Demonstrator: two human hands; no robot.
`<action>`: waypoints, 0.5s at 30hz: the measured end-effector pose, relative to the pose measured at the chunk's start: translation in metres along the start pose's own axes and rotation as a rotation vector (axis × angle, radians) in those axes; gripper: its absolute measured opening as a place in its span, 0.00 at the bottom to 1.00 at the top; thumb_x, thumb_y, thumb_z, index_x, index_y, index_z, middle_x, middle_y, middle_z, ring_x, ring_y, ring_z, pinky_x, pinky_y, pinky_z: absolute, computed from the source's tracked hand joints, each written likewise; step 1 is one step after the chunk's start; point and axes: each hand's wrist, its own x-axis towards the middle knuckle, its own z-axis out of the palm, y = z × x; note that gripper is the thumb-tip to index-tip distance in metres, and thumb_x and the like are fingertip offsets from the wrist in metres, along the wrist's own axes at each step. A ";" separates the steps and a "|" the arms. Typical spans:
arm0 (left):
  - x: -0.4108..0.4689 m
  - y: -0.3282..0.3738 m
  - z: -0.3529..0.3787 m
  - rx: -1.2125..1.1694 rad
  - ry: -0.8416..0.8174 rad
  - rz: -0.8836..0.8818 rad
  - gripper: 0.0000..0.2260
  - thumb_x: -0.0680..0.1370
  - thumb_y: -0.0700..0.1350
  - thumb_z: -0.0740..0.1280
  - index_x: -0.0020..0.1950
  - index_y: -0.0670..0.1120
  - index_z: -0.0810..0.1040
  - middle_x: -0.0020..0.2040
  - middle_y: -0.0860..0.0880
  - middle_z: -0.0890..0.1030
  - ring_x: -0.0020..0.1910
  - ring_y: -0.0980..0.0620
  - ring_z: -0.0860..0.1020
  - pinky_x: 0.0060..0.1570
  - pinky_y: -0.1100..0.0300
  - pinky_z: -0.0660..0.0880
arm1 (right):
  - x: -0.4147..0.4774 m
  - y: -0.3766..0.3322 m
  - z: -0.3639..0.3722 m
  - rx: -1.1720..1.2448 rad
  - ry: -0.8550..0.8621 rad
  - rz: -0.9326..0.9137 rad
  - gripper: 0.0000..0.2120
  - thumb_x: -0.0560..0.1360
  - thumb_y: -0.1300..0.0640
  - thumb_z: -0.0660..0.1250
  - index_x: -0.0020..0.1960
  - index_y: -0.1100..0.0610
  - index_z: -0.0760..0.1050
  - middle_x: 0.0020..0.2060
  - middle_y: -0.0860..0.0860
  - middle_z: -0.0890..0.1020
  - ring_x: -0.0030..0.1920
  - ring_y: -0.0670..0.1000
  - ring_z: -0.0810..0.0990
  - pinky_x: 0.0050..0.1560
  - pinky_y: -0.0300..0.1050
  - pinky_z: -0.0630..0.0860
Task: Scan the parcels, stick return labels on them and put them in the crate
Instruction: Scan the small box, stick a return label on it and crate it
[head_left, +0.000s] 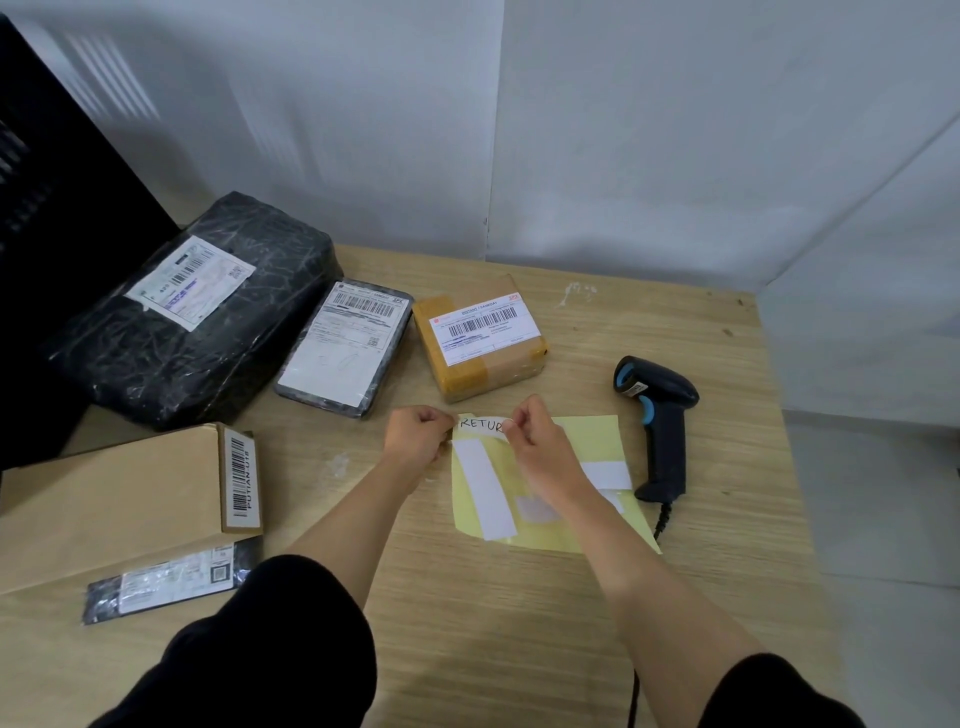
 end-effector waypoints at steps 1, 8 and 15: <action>0.000 0.000 0.000 0.001 0.001 -0.001 0.05 0.75 0.38 0.69 0.39 0.42 0.80 0.30 0.47 0.75 0.25 0.53 0.67 0.24 0.64 0.64 | 0.000 0.000 0.000 0.004 0.003 0.002 0.07 0.81 0.57 0.58 0.44 0.53 0.64 0.31 0.45 0.67 0.31 0.44 0.65 0.32 0.37 0.61; -0.003 0.001 -0.001 -0.005 -0.001 -0.007 0.05 0.76 0.38 0.68 0.41 0.40 0.80 0.31 0.46 0.76 0.24 0.54 0.67 0.23 0.65 0.65 | 0.001 0.002 0.000 0.051 0.036 0.027 0.07 0.80 0.59 0.57 0.43 0.54 0.63 0.28 0.44 0.68 0.22 0.40 0.65 0.23 0.32 0.62; -0.005 0.000 -0.006 -0.064 -0.023 0.019 0.05 0.76 0.36 0.68 0.40 0.37 0.78 0.25 0.49 0.69 0.17 0.58 0.64 0.19 0.66 0.62 | 0.004 0.000 -0.008 0.088 0.053 0.046 0.07 0.77 0.60 0.60 0.41 0.53 0.65 0.34 0.50 0.73 0.35 0.50 0.71 0.33 0.40 0.67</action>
